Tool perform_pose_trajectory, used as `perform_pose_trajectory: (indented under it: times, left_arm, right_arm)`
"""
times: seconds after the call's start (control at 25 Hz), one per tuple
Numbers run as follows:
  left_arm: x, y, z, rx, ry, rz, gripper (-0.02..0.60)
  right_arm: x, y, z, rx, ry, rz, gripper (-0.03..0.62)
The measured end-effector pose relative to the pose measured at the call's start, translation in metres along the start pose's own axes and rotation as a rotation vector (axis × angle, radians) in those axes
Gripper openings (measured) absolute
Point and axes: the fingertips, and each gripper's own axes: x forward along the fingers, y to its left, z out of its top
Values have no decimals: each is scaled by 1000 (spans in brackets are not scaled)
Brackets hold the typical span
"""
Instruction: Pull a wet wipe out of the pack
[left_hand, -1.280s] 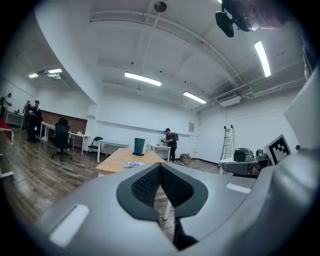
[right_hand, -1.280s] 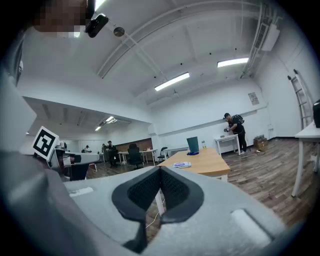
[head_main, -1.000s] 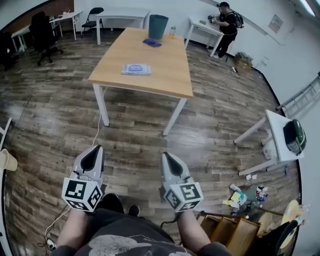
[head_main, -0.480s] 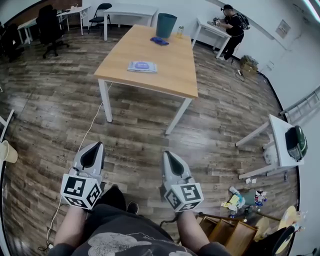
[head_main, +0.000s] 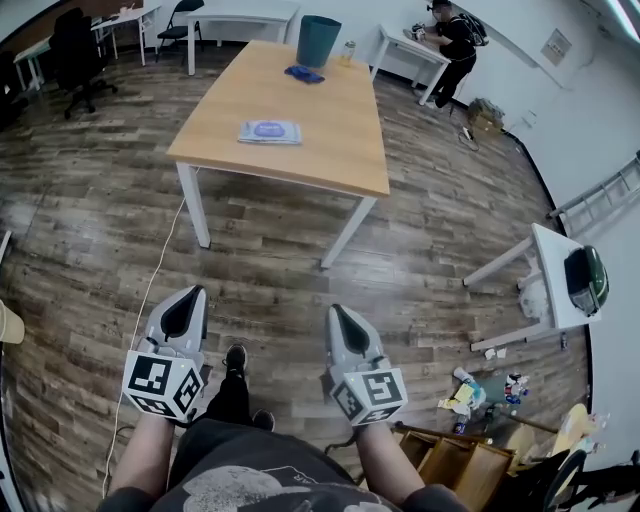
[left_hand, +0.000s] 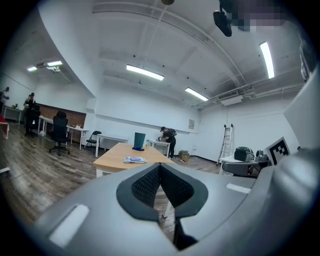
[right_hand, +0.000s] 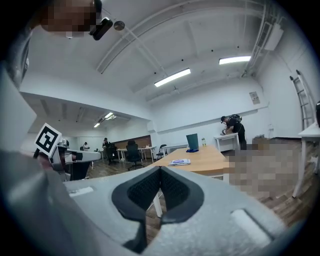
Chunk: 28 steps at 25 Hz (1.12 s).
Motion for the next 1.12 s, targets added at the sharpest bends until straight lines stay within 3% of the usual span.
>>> perform_pose_trajectory:
  times: [0.52,1.12]
  left_arm:
    - [140,54,22,30,33,-110,18]
    - [214,123,38,19,31,-159,20]
  right_arm:
    - [131,-50,26,23,30,-98,-9]
    - [231,-56,37,3,37,-144,-10]
